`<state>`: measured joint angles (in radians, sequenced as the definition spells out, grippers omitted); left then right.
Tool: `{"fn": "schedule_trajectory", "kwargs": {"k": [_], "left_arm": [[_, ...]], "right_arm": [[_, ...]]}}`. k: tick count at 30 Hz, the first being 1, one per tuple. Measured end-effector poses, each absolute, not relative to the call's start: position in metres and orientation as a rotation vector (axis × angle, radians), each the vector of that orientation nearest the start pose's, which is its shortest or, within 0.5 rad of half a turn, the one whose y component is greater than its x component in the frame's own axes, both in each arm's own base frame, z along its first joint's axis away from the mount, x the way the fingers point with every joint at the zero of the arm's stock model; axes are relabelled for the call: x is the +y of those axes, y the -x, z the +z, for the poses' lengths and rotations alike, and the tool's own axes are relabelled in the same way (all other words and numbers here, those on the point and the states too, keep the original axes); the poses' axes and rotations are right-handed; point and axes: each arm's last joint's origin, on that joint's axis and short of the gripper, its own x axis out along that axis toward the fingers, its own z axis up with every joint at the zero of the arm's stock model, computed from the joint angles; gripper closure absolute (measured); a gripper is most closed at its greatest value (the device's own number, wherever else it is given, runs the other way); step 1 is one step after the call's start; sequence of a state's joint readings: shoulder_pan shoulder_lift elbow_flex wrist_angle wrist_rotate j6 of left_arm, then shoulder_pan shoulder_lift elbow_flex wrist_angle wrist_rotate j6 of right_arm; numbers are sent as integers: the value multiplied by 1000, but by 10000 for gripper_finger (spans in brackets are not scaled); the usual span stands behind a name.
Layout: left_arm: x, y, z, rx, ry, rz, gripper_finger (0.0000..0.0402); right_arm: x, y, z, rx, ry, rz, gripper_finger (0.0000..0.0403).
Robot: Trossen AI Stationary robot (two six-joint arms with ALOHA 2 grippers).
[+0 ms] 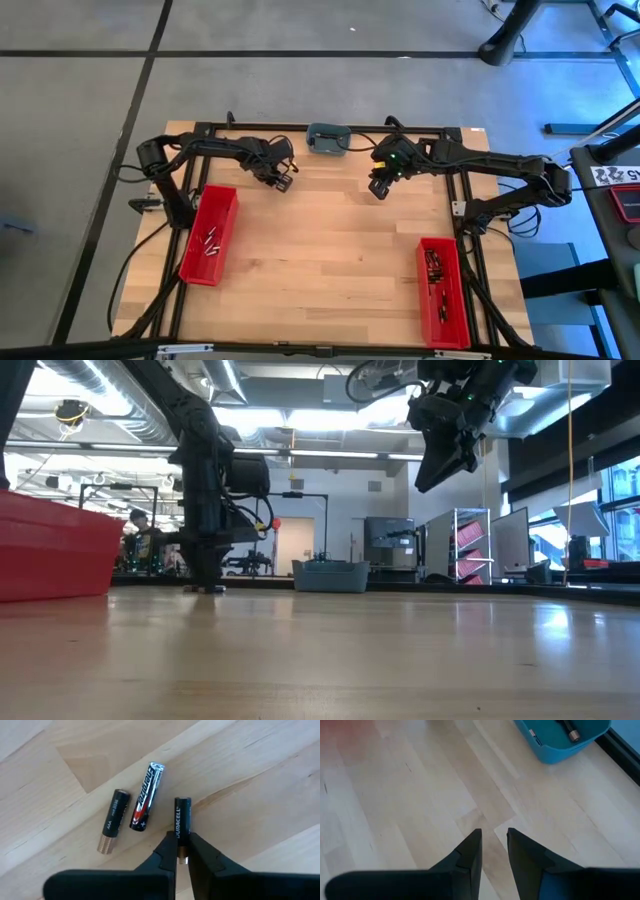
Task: Sort batteries
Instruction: Put the small brown battery into the right red bin
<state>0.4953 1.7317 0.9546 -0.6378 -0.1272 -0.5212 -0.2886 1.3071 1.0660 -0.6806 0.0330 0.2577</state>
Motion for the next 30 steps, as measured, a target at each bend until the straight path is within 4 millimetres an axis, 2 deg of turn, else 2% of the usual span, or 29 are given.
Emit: {"fn": "schedule_trajectory", "kwargs": {"k": [5, 10, 17, 20, 23, 26, 30], "left_arm": [[137, -256, 145, 1263, 697, 839, 384], [123, -258, 171, 1162, 734, 792, 392], [97, -273, 220, 803, 732, 662, 389], [88, -280, 244, 625, 701, 546, 392], [80, -286, 266, 469, 664, 430, 390], [75, -291, 283, 334, 622, 338, 388], [69, -296, 295, 229, 570, 238, 391]], "right_arm": [[-74, -251, 281, 874, -380, -366, 309], [-73, -254, 283, 843, -392, -321, 309], [-76, -264, 293, 701, -370, -304, 309], [-76, -271, 302, 597, -315, -215, 306], [-76, -276, 310, 502, -290, -152, 288], [-77, -280, 317, 416, -283, -129, 253], [-79, -285, 331, 261, -325, -120, 205]]}}
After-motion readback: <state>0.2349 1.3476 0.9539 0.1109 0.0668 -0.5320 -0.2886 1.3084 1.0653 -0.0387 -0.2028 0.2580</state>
